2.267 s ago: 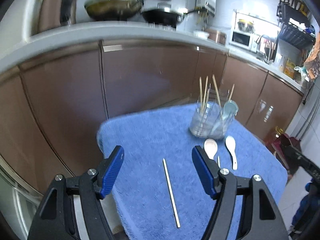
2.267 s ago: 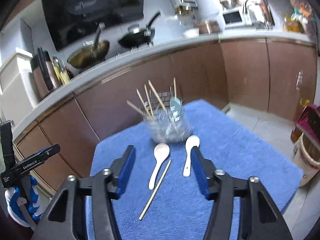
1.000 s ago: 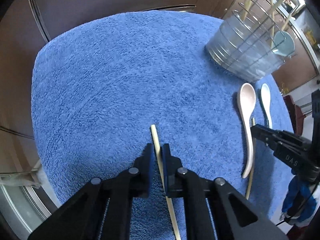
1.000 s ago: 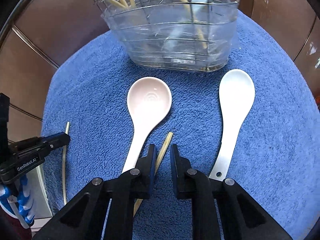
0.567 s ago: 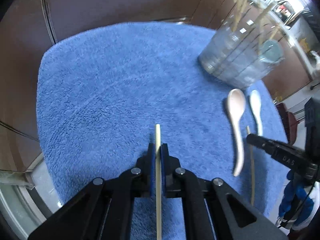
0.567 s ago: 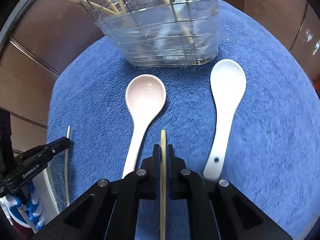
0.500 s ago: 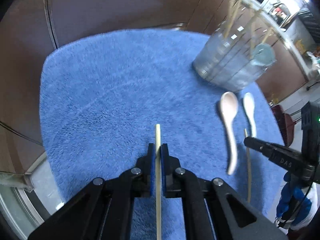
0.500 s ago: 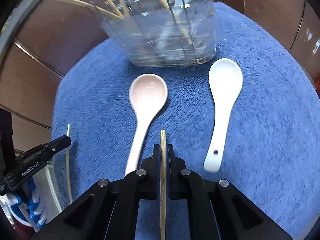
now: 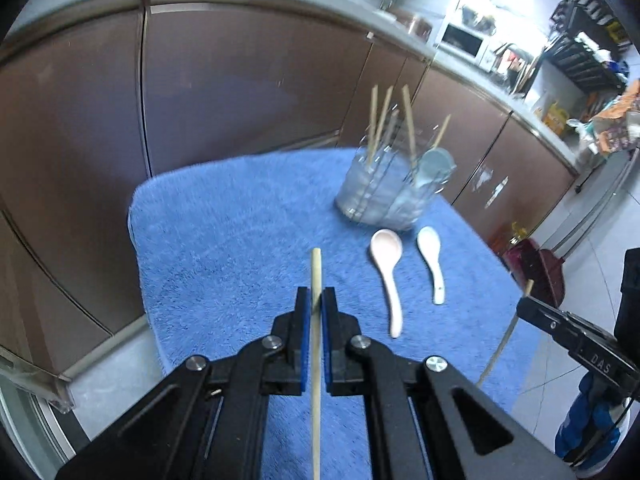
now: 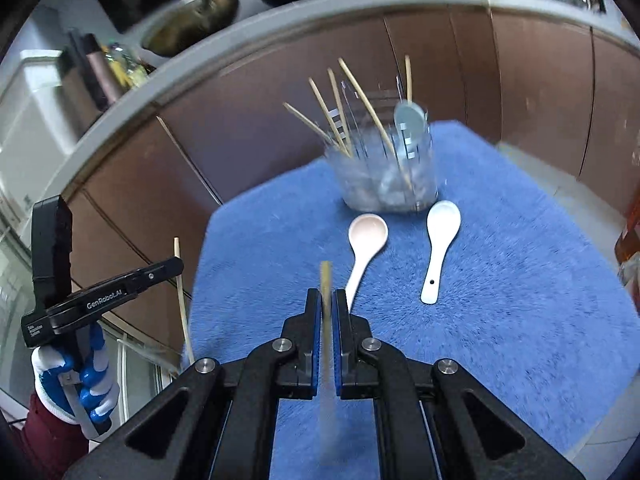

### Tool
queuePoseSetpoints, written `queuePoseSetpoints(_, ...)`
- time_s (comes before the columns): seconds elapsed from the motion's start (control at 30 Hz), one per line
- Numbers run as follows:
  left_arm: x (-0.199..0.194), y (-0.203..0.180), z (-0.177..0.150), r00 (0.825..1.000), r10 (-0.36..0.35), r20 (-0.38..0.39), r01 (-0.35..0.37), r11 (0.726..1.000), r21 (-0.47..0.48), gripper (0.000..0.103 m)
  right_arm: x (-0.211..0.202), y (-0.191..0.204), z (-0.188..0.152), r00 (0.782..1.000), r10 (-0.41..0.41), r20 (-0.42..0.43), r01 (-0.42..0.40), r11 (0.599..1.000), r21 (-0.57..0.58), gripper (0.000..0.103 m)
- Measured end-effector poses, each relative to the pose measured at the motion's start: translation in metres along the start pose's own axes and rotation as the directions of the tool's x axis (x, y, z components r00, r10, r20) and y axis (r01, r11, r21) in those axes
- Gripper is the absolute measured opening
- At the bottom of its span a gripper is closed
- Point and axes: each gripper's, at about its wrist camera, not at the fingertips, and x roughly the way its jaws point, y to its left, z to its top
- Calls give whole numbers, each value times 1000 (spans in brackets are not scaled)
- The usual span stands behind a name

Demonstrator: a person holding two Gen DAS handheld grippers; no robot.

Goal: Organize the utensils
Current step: 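Lift both chopsticks upright and carry them over the clear holder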

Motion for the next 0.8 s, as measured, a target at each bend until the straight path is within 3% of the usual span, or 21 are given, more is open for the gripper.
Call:
queuePoseSetpoints(0.23, -47, -16, -7, 996, -17, 92, 14, 999, 35, 4, -60, 23, -18, 993, -11, 114, 16, 999, -40, 5)
queuePoseSetpoints(0.43, -77, -21, -10, 988, -32, 154, 27, 999, 33, 4, -87, 36, -21, 985, -3, 172, 12, 998, -56, 5)
queuePoseSetpoints(0.8, -85, -36, 35, 960, -65, 274, 63, 998, 14, 4, -103, 38, 18, 961, 7, 276, 14, 997, -73, 5)
